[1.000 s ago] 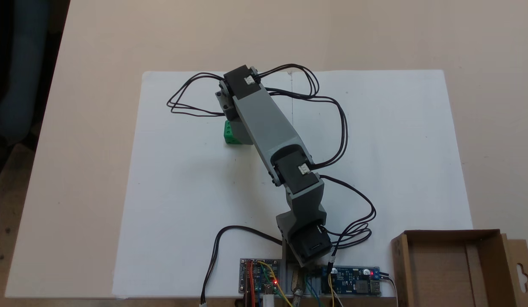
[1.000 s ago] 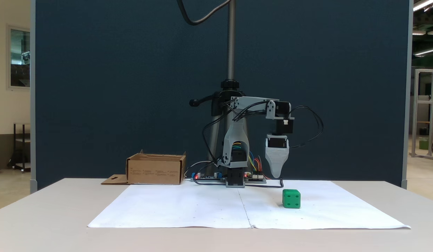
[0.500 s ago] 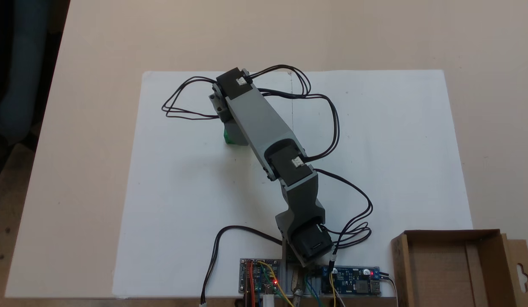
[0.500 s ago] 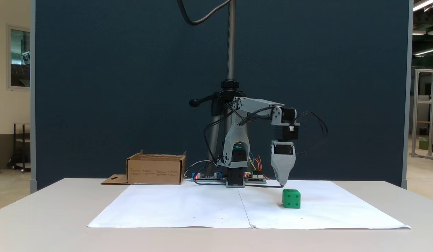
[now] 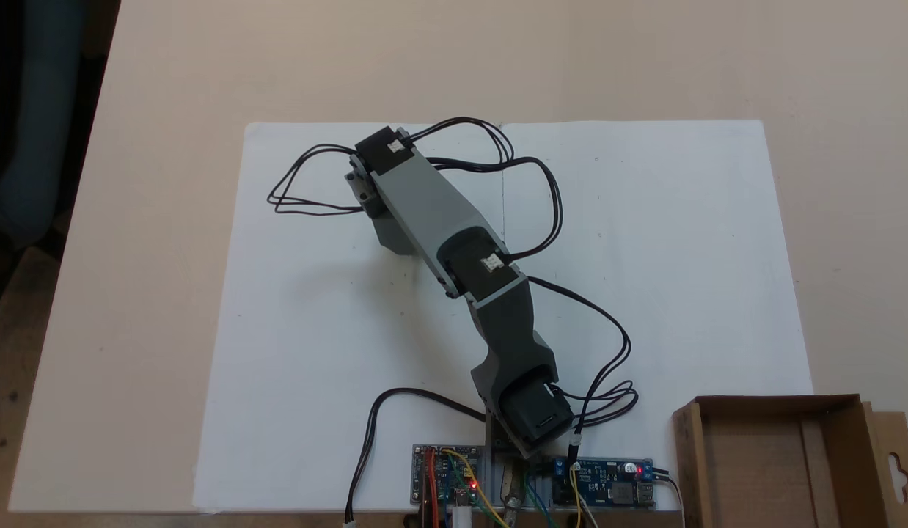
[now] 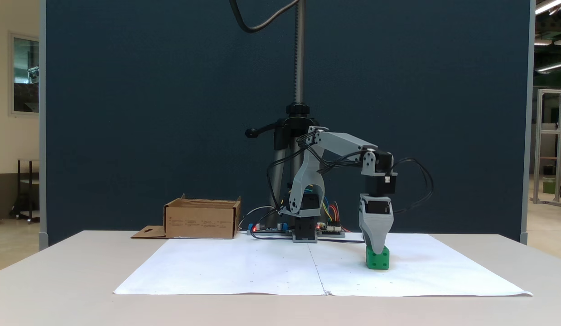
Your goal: Grasp a green dice and put it in the bin.
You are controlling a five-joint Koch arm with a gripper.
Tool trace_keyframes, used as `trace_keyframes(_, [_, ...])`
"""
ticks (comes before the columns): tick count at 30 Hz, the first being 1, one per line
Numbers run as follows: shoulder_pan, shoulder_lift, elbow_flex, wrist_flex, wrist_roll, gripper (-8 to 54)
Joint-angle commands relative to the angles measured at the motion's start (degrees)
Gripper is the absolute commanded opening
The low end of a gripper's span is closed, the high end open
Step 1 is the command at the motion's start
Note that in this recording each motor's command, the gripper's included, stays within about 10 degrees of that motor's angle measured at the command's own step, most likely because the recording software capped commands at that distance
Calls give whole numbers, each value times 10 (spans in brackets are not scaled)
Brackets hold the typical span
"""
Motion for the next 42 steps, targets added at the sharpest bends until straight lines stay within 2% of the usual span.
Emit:
trace_keyframes(1, [-8, 7, -18, -17, 51, 432])
trace_keyframes(11, [-7, -31, -18, -26, 51, 432])
trace_keyframes(26, [7, -32, -18, -14, 115, 415])
trace_keyframes(42, [-6, -33, -18, -18, 121, 415])
